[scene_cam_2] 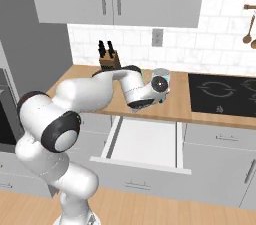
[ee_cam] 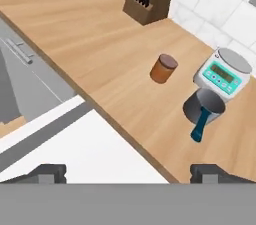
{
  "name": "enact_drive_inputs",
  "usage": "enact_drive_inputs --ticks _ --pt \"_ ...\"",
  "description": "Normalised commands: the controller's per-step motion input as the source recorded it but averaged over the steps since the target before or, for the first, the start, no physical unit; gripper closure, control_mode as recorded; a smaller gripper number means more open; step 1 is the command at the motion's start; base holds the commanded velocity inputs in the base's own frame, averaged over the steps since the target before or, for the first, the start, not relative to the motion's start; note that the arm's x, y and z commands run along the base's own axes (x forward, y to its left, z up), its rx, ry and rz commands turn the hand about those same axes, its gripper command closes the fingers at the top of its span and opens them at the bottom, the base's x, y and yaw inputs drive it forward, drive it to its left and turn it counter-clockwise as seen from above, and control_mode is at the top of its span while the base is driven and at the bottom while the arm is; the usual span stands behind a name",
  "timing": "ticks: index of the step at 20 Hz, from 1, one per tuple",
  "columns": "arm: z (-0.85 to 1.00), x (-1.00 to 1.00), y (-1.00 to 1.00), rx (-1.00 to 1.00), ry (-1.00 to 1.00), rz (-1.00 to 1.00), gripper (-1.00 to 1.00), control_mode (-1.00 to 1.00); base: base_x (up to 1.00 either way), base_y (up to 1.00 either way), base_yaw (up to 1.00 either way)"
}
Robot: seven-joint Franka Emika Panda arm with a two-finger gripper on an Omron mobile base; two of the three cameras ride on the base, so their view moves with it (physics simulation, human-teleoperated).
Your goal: Pick the measuring cup from the drawer and place it on the counter.
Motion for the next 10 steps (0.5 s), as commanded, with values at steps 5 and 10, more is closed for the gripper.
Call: enact_drive_inputs --ticks 5,10 --pt "1.00 -0.84 0.36 -0.12 -0.17 0.00 -1.00 -1.00 0.00 0.00 0.00" --pt "0.99 -0.78 0.38 -0.14 -0.11 0.00 -1.00 -1.00 0.00 0.00 0.00"
